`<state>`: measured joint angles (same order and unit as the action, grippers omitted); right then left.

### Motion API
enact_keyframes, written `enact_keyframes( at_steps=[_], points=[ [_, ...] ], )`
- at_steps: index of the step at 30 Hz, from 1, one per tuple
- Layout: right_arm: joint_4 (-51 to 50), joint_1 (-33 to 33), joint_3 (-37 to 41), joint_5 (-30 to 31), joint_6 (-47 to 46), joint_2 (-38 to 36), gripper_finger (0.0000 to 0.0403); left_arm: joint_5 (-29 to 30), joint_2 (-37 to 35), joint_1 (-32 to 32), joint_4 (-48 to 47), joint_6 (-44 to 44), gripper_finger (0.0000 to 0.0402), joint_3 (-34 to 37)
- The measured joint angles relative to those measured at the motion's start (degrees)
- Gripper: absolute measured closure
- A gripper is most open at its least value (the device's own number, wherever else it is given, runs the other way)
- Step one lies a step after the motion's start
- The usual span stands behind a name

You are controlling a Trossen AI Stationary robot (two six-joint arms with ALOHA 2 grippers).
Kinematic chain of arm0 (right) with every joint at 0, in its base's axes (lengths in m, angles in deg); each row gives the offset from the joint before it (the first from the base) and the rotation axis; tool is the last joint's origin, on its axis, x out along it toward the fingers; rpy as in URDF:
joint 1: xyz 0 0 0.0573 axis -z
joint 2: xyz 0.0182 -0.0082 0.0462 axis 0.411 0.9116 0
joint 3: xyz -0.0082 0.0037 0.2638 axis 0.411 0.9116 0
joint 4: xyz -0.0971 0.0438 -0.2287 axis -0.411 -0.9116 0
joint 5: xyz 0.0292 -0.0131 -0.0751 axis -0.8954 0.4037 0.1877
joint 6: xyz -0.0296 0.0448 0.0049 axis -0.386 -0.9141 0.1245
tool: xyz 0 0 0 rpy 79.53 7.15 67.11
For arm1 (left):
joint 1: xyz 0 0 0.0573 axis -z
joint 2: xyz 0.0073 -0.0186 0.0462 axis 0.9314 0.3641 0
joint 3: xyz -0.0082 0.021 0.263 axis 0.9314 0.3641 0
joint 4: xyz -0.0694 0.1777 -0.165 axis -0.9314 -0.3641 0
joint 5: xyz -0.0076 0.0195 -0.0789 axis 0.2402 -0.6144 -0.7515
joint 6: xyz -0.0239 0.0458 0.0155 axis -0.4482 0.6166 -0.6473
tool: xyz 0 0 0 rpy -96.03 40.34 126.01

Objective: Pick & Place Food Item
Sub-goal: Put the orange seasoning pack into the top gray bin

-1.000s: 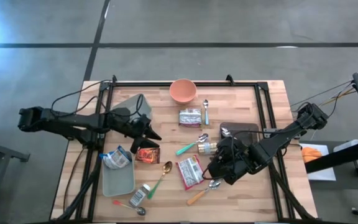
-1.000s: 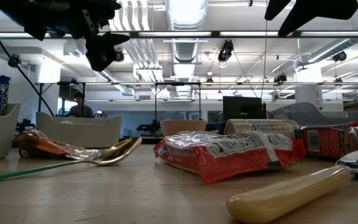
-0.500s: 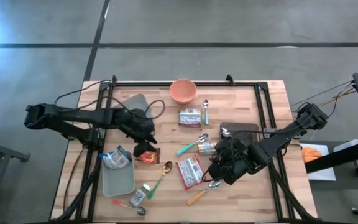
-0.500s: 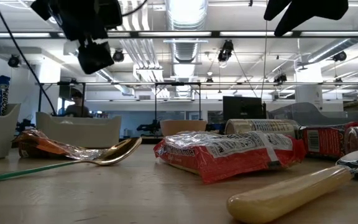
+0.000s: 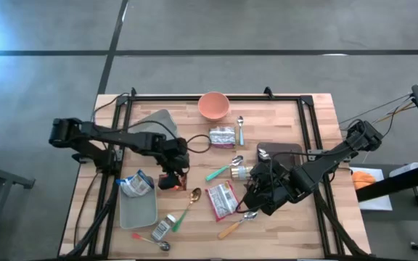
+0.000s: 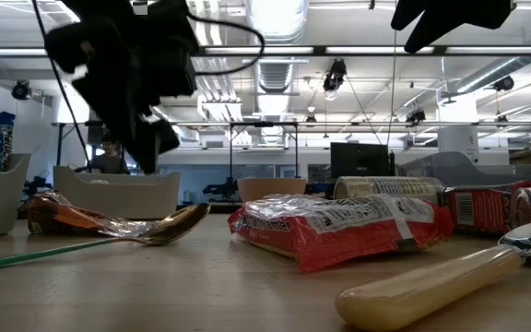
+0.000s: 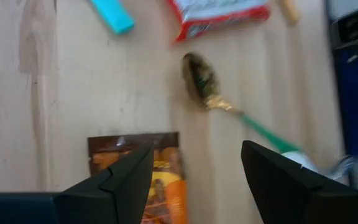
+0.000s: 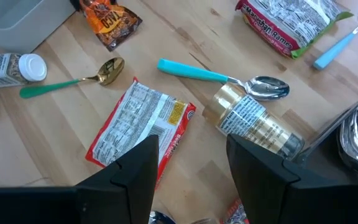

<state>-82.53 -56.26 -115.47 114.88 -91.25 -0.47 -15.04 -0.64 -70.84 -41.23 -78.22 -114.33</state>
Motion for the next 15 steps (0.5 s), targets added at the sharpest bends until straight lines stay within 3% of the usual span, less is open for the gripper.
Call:
enact_keyframes(
  at_steps=[4,10,15],
  points=[
    [0.0,0.0,0.0,0.0,0.1,0.0,0.0214,1.3,3.7,0.0,0.0,5.0,0.0155,0.0],
    [0.1,0.0,0.0,0.0,1.4,0.0,0.0214,8.9,5.2,-0.3,0.2,10.8,0.0155,-0.2],
    [0.1,0.0,0.0,0.0,1.9,0.0,0.0214,9.2,5.0,-1.1,0.2,11.2,0.0155,-0.2]
  ],
)
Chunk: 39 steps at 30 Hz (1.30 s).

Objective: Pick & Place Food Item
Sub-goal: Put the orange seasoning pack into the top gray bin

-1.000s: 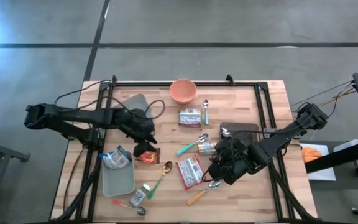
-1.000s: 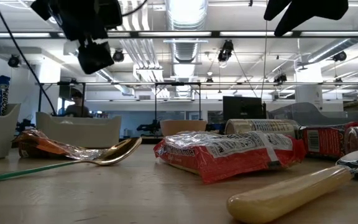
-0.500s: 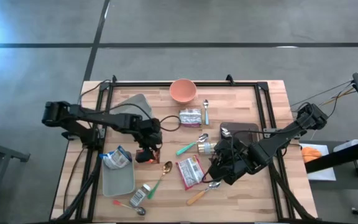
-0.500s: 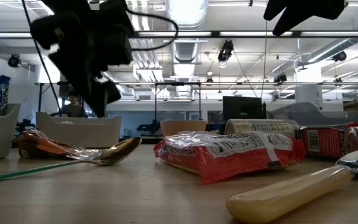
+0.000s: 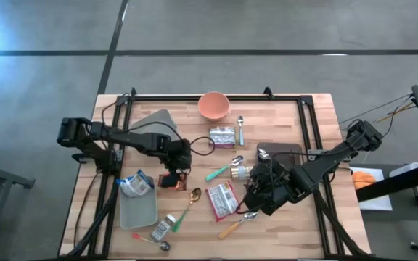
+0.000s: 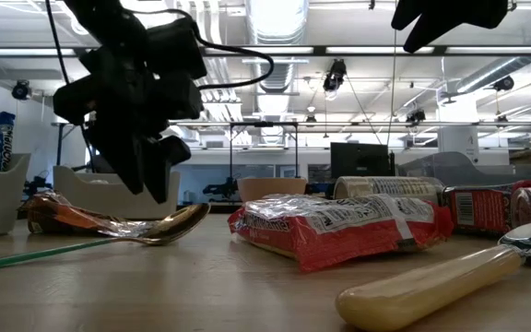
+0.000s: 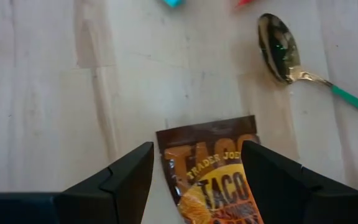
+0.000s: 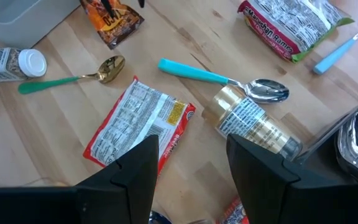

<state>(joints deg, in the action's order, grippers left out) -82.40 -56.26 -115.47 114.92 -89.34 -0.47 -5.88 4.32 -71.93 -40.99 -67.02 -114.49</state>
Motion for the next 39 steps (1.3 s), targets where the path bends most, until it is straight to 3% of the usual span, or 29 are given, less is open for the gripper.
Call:
enact_keyframes(
  at_steps=[10,19,23,39],
  points=[
    [0.0,0.0,0.0,0.0,1.1,0.0,0.0214,-2.0,2.5,-1.2,0.1,1.9,0.0155,0.0],
    [0.0,0.0,0.0,0.0,2.6,0.0,0.0214,-3.0,2.6,-5.2,-5.2,0.3,0.0155,0.1],
    [0.0,0.0,0.0,0.0,3.2,0.0,0.0214,-5.1,2.7,-5.2,-5.2,0.1,0.0155,0.1],
    [0.0,0.0,0.0,-0.1,3.7,0.0,0.0214,-3.1,2.7,-3.2,-4.6,-0.5,0.0155,0.1]
  ],
)
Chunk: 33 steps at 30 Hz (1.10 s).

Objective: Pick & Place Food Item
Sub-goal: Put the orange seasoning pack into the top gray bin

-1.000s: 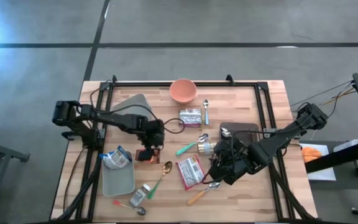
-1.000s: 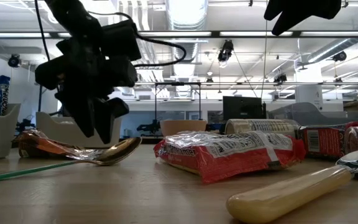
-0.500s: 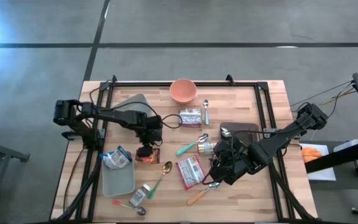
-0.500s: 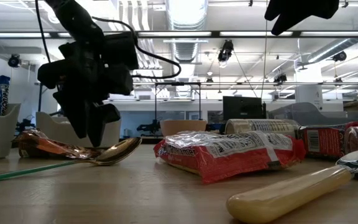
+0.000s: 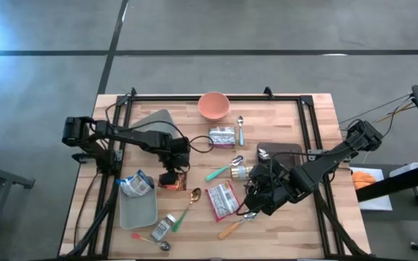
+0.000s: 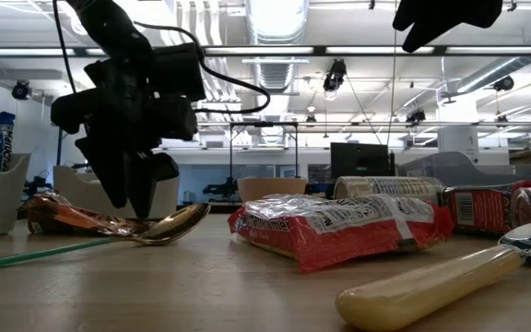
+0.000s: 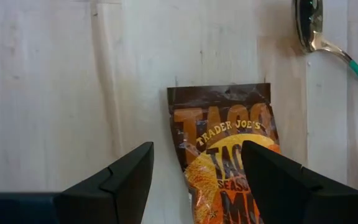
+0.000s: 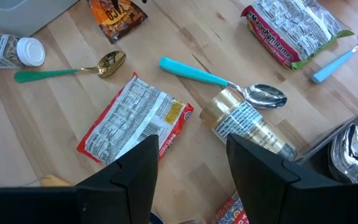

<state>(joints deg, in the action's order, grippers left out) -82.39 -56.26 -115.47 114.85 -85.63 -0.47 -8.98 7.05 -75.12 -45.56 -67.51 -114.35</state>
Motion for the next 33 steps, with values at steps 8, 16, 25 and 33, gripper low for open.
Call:
enact_keyframes(
  at_steps=[8,16,25,33],
  points=[
    [0.0,0.0,0.0,0.0,0.0,0.0,0.0214,2.6,0.0,2.9,6.0,-1.3,0.0155,3.3],
    [0.4,0.0,0.0,0.0,0.0,0.0,0.0214,5.6,0.0,4.5,8.7,-3.5,0.0169,4.5],
    [0.8,0.0,0.0,-0.2,0.0,0.0,0.0214,7.0,1.5,6.0,12.0,-6.8,0.0331,4.8],
    [0.9,0.0,0.0,-0.2,0.0,0.0,0.0214,5.6,1.6,6.1,13.0,-10.6,0.0399,4.8]
  ],
)
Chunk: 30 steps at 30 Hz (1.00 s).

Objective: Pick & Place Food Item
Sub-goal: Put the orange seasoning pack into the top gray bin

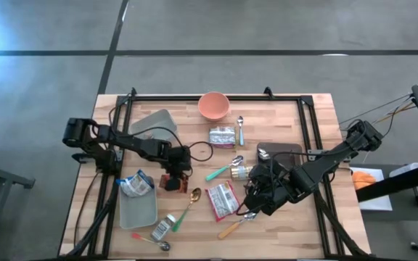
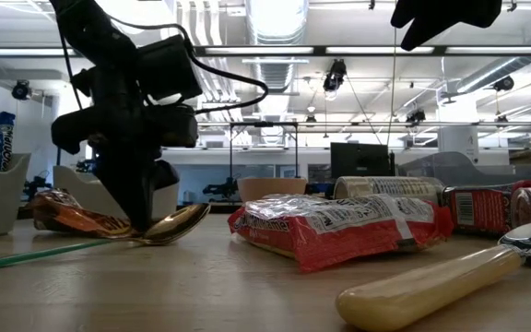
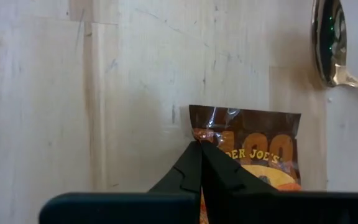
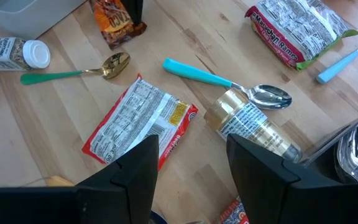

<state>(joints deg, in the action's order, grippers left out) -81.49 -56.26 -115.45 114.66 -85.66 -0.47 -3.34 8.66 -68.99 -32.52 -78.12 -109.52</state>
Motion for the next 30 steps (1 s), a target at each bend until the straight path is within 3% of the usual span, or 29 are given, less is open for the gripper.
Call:
enact_keyframes(
  at_steps=[7,17,24,30],
  points=[
    [0.2,0.0,0.0,0.2,0.0,0.0,0.0214,-0.6,-1.1,0.2,-3.1,-1.2,0.0401,-3.4],
    [0.3,0.0,0.8,6.7,-0.7,0.0,0.0214,1.4,-12.0,0.1,-2.9,-1.2,0.0401,-6.8],
    [2.1,0.0,3.4,13.0,1.1,0.0,0.0214,8.3,-22.0,0.0,-2.4,-1.2,0.0401,-6.7],
    [12.3,1.7,4.5,14.9,11.1,0.0,0.0214,15.8,-27.5,-0.3,3.9,-4.6,0.0402,-6.7]
  ],
)
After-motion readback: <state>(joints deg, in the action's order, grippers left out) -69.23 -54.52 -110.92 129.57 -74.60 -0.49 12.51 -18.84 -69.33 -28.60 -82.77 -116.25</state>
